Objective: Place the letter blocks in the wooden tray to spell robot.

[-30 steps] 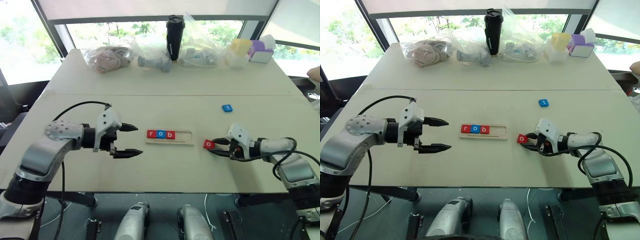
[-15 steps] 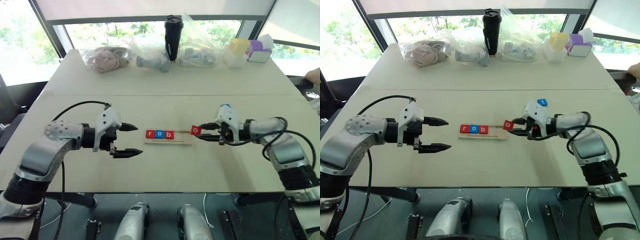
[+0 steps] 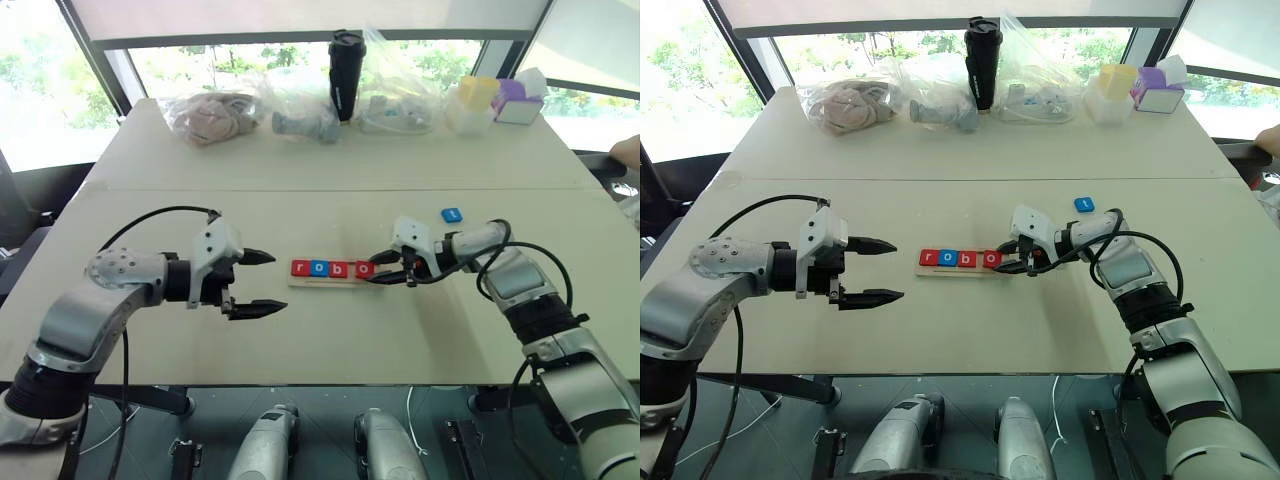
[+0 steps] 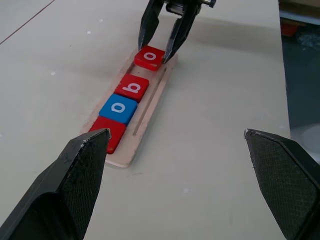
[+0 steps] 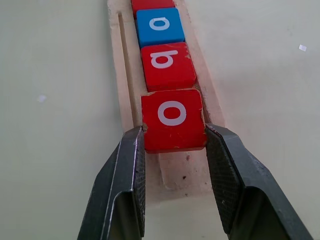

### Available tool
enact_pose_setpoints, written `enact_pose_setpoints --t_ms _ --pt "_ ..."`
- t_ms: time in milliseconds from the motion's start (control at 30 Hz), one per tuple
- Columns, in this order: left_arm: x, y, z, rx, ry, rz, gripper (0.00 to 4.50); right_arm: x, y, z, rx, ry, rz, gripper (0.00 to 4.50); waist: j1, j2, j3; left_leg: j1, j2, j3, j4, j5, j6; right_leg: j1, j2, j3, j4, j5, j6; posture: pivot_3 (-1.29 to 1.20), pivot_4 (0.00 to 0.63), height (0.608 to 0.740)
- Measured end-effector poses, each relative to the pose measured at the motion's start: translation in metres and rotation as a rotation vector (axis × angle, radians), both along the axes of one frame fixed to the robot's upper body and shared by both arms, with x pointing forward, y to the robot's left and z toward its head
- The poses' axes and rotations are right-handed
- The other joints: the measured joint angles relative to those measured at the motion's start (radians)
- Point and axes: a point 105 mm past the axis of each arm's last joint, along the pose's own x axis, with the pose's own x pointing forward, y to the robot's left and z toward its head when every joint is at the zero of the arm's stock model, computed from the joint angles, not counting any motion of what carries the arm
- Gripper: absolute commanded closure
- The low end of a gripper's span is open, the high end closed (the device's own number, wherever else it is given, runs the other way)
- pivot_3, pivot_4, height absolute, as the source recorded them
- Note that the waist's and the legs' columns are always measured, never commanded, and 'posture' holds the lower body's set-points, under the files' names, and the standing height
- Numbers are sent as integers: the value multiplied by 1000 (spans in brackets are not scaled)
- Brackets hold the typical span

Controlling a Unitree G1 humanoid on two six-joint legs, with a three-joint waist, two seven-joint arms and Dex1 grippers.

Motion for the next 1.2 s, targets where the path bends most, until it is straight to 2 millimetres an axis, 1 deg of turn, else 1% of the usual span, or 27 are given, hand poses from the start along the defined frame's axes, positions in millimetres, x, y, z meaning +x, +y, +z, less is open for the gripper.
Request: enact_pose_setpoints --t_ms 133,267,533,567,600,700,733,900,1033,1100,1200 --pt "1 2 3 -9 -7 20 0 5 4 2 -1 -11 23 3344 1 0 0 0 0 0 0 0 0 0 1 0 0 0 0 0 150 740" --pt "1 3 0 -11 2 35 0 6 8 0 1 -11 42 3344 2 0 0 0 0 0 0 0 0 0 1 0 0 1 2 0 150 740" --pt "-1 -1 3 -15 -17 33 0 5 6 -4 -16 -5 49 3344 1 0 0 0 0 0 0 0 0 0 1 0 0 1 2 0 150 740" --pt "-1 -1 3 -15 -18 35 0 5 6 -4 -18 -8 50 2263 1 0 0 0 0 0 0 0 0 0 2 0 0 1 2 0 150 740" --pt "-1 -1 3 -15 -19 37 0 5 6 -4 -19 -9 51 1845 1 0 0 0 0 0 0 0 0 0 2 0 0 1 2 0 150 740" --pt "0 0 3 -16 -20 42 0 6 8 -3 -18 -20 53 259 1 0 0 0 0 0 0 0 0 0 2 0 0 1 2 0 150 740" --pt "0 0 3 -16 -21 43 0 7 9 -3 -17 -27 52 120 1 0 0 0 0 0 0 0 0 0 2 0 0 1 2 0 150 740" --pt "0 0 3 -16 -22 46 0 12 14 0 7 -53 36 120 1 0 0 0 0 0 0 0 -1 0 2 0 0 1 2 0 150 740" --pt "0 0 3 -16 -22 46 0 16 11 7 23 -87 12 120 3 0 0 0 0 0 0 0 -1 0 2 0 0 1 2 0 150 740" --pt "0 0 3 -16 -22 47 0 17 10 13 29 -110 3 120 2 0 0 0 0 0 0 0 -1 0 2 0 0 1 2 0 150 740" --pt "-1 1 1 -17 -13 50 0 29 -2 31 101 -188 -124 120 2 0 0 0 0 0 0 0 -1 0 2 0 0 1 2 0 150 740"
